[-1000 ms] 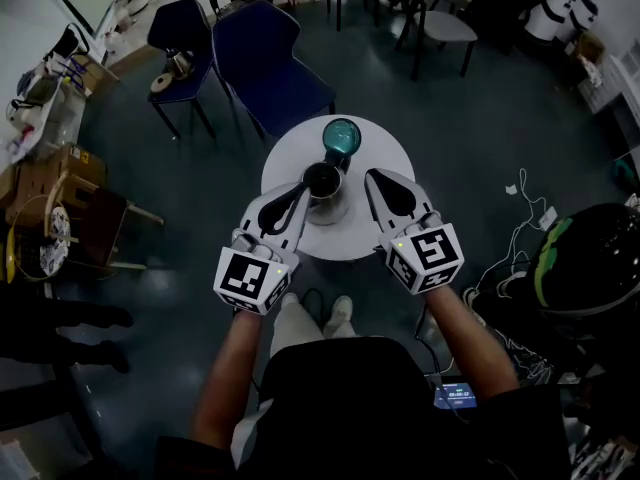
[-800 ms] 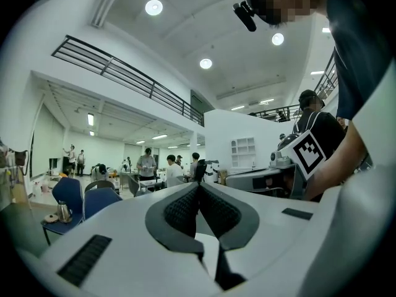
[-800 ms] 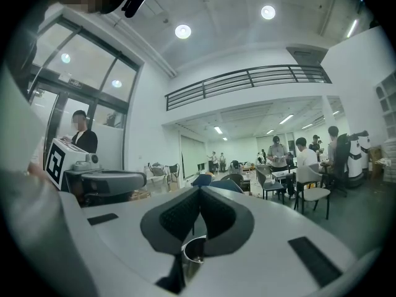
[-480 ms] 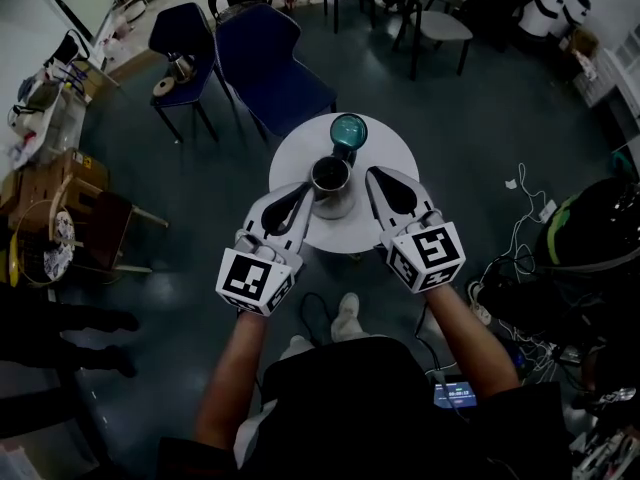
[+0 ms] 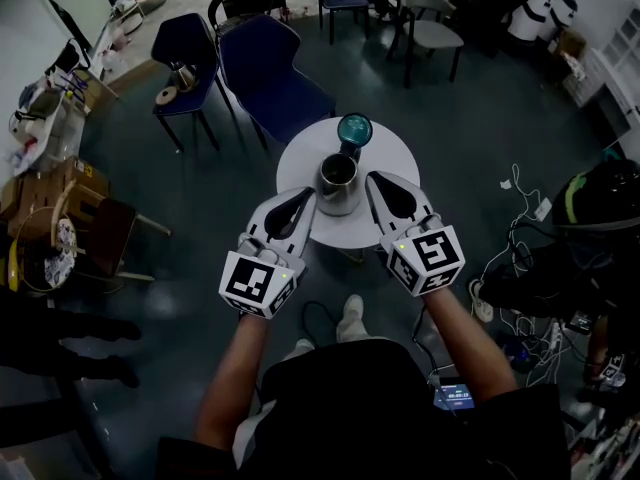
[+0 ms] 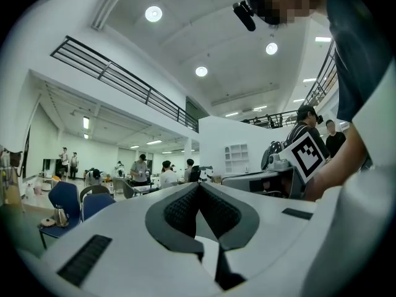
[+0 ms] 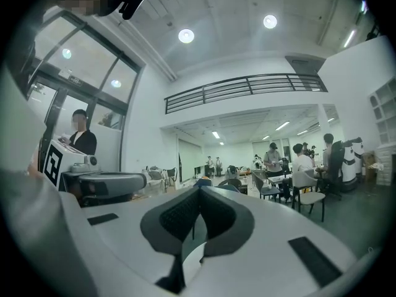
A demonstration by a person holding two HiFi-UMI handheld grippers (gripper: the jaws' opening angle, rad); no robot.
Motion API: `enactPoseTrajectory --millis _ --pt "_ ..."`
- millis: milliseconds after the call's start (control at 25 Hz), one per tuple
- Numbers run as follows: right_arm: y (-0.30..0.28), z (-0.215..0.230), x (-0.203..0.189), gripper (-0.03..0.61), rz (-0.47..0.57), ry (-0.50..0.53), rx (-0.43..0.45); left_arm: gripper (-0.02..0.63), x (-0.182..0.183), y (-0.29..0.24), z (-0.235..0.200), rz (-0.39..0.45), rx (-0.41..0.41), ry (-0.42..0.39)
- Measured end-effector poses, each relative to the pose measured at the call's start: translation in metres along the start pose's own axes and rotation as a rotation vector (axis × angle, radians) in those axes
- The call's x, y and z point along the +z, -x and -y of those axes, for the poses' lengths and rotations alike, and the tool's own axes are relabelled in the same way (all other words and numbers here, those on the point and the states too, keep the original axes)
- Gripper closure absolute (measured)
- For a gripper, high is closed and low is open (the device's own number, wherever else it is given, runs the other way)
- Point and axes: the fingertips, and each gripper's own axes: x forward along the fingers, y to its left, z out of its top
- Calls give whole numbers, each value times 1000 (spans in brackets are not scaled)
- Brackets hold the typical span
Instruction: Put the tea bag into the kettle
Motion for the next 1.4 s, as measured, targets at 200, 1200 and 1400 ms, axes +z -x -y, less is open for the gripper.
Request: enactPoseTrajectory --millis 200,1200,1400 --pt "16 -29 5 560 5 2 -8 598 10 30 9 11 -17 7" --pt "108 -172 5 560 42 16 -68 598 30 179 62 40 -96 -19" --pt "120 -189 6 560 41 29 -75 598 40 202 62 62 -71 -8"
